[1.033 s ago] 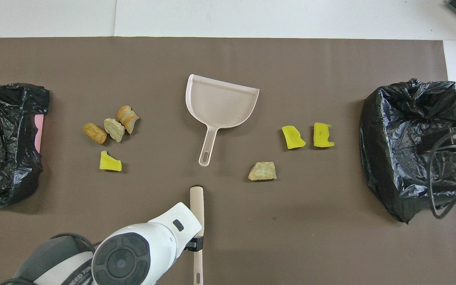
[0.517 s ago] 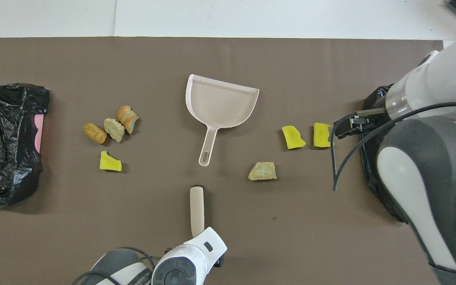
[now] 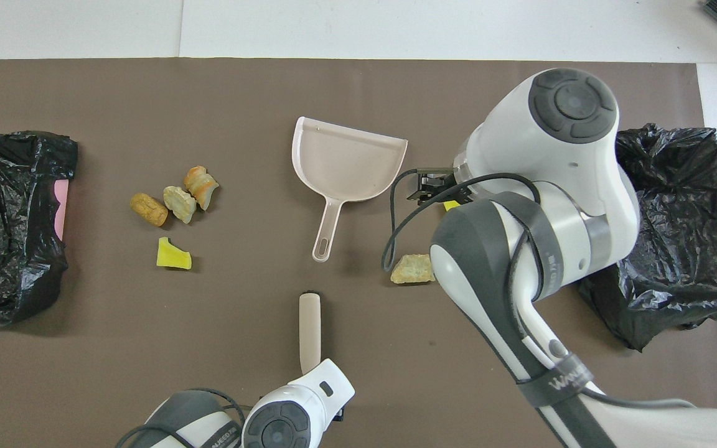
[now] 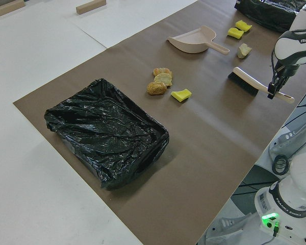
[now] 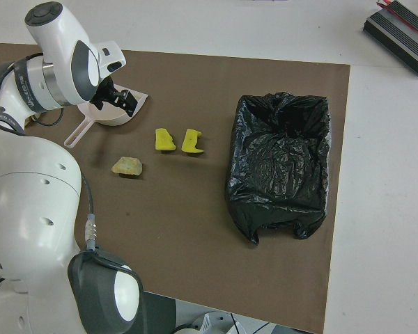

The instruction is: Sweep and dump trash in bin

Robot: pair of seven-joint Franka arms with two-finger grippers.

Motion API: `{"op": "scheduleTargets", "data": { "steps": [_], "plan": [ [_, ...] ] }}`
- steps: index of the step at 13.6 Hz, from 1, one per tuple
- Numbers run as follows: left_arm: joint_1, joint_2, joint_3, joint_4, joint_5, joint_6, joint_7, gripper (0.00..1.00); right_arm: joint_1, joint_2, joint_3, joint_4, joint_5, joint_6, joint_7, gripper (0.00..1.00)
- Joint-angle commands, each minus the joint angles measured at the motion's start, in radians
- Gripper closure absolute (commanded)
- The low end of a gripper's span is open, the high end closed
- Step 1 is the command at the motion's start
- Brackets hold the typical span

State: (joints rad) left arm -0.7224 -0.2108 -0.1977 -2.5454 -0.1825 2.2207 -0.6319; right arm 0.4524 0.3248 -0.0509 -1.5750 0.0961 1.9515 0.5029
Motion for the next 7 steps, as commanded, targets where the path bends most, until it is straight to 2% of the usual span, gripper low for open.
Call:
{"op": "scheduleTargets", "data": {
  "steps": [1,3,7],
  "plan": [
    [0.017,-0.024,0.023,0.036,-0.014,-0.097,0.061,1.00,0.055,0.057,-0.004,0.012,0.017,0.087,0.116,0.00],
    [0.092,-0.050,0.023,0.062,-0.014,-0.183,0.130,1.00,0.106,0.112,-0.004,0.015,0.013,0.154,0.225,0.00],
    [0.320,-0.186,0.024,0.088,-0.012,-0.364,0.332,1.00,0.166,0.189,-0.006,0.032,0.008,0.221,0.348,0.00]
  ]
}}
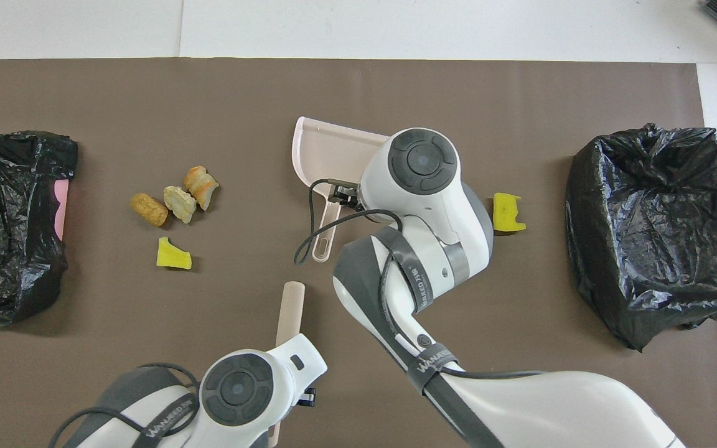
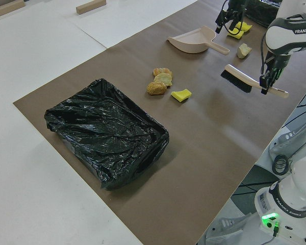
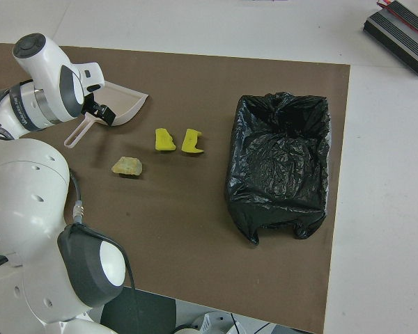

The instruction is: Sweep and dump trash in bin

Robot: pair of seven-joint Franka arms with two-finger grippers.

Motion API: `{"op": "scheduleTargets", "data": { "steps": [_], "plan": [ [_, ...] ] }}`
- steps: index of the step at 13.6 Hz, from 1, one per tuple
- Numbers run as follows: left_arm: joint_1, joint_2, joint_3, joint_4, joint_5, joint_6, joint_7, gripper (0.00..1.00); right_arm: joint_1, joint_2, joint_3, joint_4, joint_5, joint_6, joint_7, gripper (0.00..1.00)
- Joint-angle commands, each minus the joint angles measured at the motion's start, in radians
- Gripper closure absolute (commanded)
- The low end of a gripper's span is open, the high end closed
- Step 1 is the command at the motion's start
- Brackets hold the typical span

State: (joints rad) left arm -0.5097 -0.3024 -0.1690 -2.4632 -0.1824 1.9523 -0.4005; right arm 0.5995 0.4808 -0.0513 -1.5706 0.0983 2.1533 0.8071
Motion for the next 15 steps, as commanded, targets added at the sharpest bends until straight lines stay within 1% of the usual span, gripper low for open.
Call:
{"op": "scheduleTargets", "data": {
  "steps": [1,2,4,5,6,7,8,10,11,12,13,14,15],
  "plan": [
    [0.179,-0.098,-0.006,0.039,-0.011,-0.160,0.168,1.00,0.031,0.045,-0.004,0.027,0.006,0.034,0.059,0.00],
    [0.247,-0.092,-0.006,0.071,-0.006,-0.191,0.217,1.00,0.042,0.053,-0.005,0.027,0.006,0.037,0.069,0.00],
    [0.362,-0.066,-0.006,0.124,0.014,-0.190,0.296,1.00,0.077,0.067,-0.005,0.026,0.006,0.037,0.092,0.00],
    [0.411,-0.038,-0.006,0.151,0.061,-0.176,0.313,1.00,0.092,0.067,-0.005,0.026,0.001,0.039,0.098,0.00],
    [0.446,0.006,-0.006,0.197,0.096,-0.161,0.313,1.00,0.100,0.064,-0.007,0.026,-0.009,0.034,0.099,0.00],
    [0.503,0.058,-0.006,0.261,0.106,-0.161,0.312,1.00,0.109,0.061,-0.010,0.024,-0.029,0.027,0.099,0.11],
    [0.576,0.119,-0.006,0.336,0.127,-0.159,0.315,1.00,0.108,0.061,-0.009,0.026,-0.051,0.023,0.099,0.18],
    [0.638,0.231,-0.006,0.470,0.181,-0.162,0.315,1.00,0.106,0.062,-0.010,0.026,-0.066,0.028,0.099,0.22],
    [0.669,0.268,-0.006,0.510,0.193,-0.150,0.318,1.00,0.109,0.062,-0.009,0.026,-0.081,0.033,0.101,0.24],
    [0.700,0.290,-0.006,0.526,0.195,-0.139,0.327,1.00,0.109,0.064,-0.009,0.026,-0.100,0.034,0.101,0.25],
    [0.711,0.319,-0.006,0.521,0.199,-0.127,0.327,1.00,0.109,0.065,-0.010,0.026,-0.114,0.036,0.101,0.26],
    [0.711,0.368,-0.006,0.521,0.230,-0.092,0.325,1.00,0.108,0.065,-0.010,0.026,-0.129,0.037,0.103,0.26],
    [0.714,0.394,-0.006,0.517,0.244,-0.058,0.325,1.00,0.108,0.065,-0.010,0.026,-0.143,0.037,0.104,0.28]
  ]
}}
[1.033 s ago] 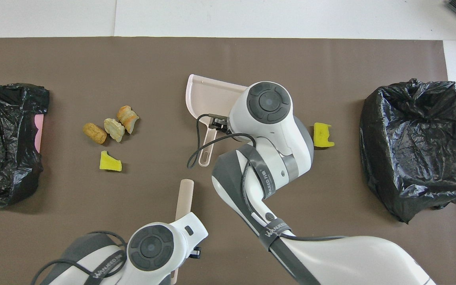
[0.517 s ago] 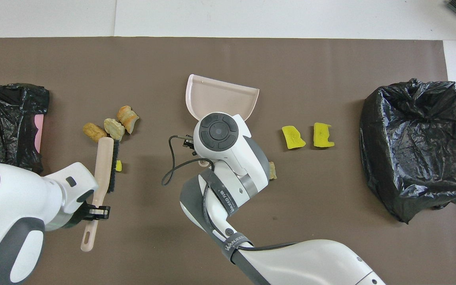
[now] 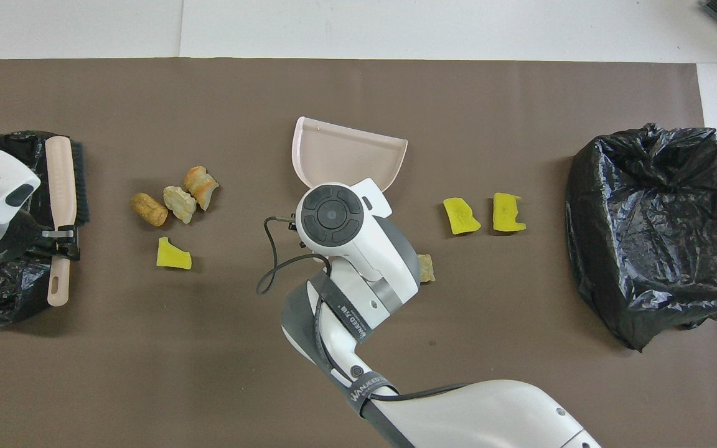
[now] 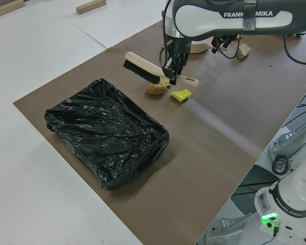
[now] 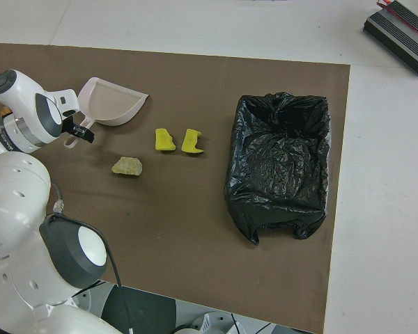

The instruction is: Sweep and dump trash in bin

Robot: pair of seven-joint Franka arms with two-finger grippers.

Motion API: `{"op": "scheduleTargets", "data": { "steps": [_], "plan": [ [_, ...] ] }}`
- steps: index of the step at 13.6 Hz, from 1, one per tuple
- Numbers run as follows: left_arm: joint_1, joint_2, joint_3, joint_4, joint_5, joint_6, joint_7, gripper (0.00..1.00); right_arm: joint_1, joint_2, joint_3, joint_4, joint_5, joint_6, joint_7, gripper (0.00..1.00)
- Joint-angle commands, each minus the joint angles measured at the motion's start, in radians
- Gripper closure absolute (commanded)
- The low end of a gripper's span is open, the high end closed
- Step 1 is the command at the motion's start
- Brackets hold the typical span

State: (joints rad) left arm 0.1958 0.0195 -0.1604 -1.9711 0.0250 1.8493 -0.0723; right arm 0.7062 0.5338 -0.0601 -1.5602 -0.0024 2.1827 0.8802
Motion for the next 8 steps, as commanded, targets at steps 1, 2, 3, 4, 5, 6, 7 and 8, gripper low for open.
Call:
{"op": "scheduleTargets", "data": {
  "steps": [1,2,3,4,5,6,7,8],
  "plan": [
    [0.011,0.071,-0.014,0.012,0.036,0.057,0.000,1.00,0.001,0.012,-0.001,0.015,-0.053,0.009,0.031,0.31],
    [0.008,0.068,-0.014,-0.008,0.036,0.056,0.000,1.00,0.001,0.012,-0.003,0.015,-0.057,0.017,0.031,0.34],
    [-0.007,0.068,-0.016,-0.040,0.036,0.068,-0.009,1.00,0.001,0.012,-0.003,0.017,-0.059,0.019,0.031,0.36],
    [-0.015,0.063,-0.019,-0.075,0.035,0.086,-0.015,1.00,-0.001,0.015,-0.004,0.017,-0.059,0.020,0.031,0.37],
    [-0.042,0.051,-0.019,-0.118,0.033,0.111,-0.020,1.00,-0.005,0.017,-0.004,0.017,-0.062,0.022,0.031,0.42],
    [-0.050,0.037,-0.021,-0.147,0.029,0.126,-0.021,1.00,-0.007,0.017,-0.004,0.017,-0.073,0.025,0.029,0.55],
    [-0.068,0.030,-0.024,-0.164,0.020,0.128,-0.023,1.00,-0.013,0.014,-0.004,0.018,-0.073,0.034,0.026,0.72],
    [-0.100,0.014,-0.024,-0.185,0.001,0.133,-0.032,1.00,-0.019,0.012,-0.007,0.025,-0.074,0.038,0.014,0.91]
  ]
}}
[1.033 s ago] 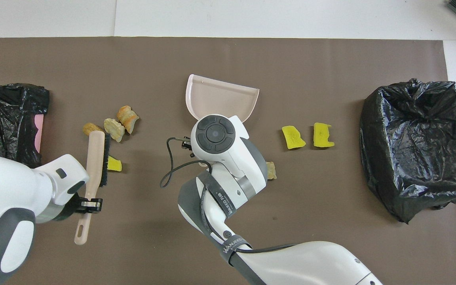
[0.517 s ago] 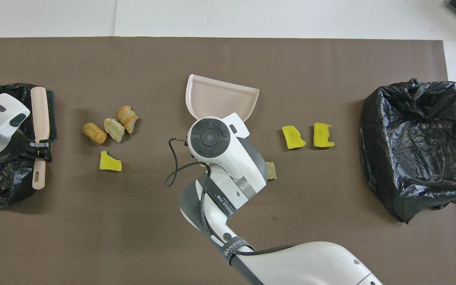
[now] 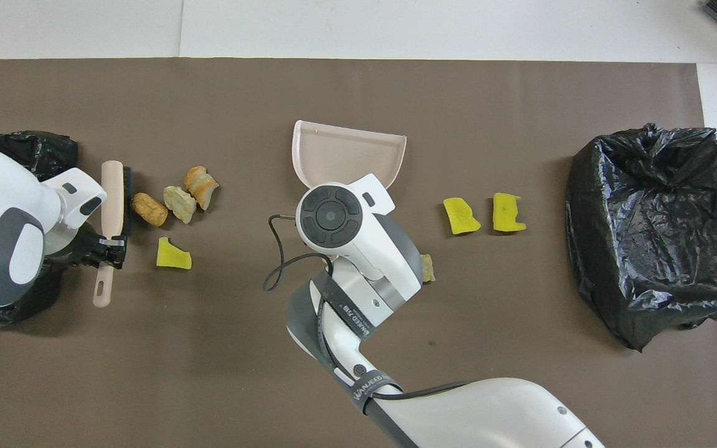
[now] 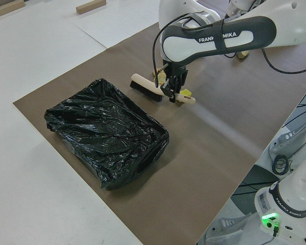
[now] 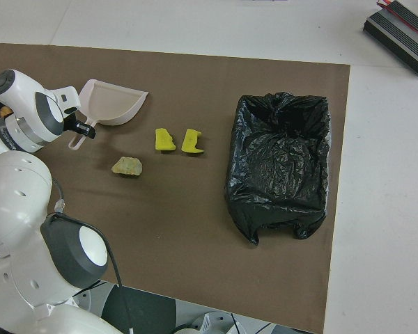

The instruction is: Sweep and dump trash in bin

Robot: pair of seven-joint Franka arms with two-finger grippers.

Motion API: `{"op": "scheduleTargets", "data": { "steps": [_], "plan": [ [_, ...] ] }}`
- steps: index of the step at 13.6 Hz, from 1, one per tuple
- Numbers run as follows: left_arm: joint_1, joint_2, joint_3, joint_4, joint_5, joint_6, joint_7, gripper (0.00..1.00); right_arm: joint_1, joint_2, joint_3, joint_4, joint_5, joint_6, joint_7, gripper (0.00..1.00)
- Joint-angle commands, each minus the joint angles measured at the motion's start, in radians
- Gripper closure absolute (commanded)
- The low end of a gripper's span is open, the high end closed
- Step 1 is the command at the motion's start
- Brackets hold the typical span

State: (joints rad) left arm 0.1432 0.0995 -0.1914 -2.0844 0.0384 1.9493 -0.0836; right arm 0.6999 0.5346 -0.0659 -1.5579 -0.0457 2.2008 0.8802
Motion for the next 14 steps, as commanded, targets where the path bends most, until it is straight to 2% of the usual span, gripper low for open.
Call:
{"op": "scheduleTargets", "data": {
  "steps": [1,4,6,9,12,14],
  "plan": [
    [-0.066,-0.070,0.007,-0.081,-0.041,0.043,-0.050,1.00,-0.013,0.013,-0.002,0.033,-0.037,0.020,0.008,1.00],
    [-0.132,-0.069,0.009,-0.069,-0.072,0.039,-0.135,1.00,-0.016,-0.008,-0.003,0.036,-0.049,0.014,-0.044,1.00],
    [-0.136,-0.054,0.013,-0.016,-0.081,0.004,-0.160,1.00,-0.023,-0.056,-0.003,0.032,-0.046,0.004,-0.088,1.00],
    [-0.067,-0.052,0.017,0.061,-0.080,-0.082,-0.153,1.00,-0.043,-0.129,0.000,0.010,-0.028,-0.079,-0.261,1.00],
    [0.024,-0.060,0.015,0.040,-0.081,-0.086,-0.147,1.00,-0.056,-0.182,0.003,0.001,0.003,-0.151,-0.526,1.00],
    [0.033,-0.069,0.015,0.012,-0.081,-0.075,-0.145,1.00,-0.056,-0.192,0.004,-0.004,0.048,-0.212,-0.715,1.00]
  ]
}}
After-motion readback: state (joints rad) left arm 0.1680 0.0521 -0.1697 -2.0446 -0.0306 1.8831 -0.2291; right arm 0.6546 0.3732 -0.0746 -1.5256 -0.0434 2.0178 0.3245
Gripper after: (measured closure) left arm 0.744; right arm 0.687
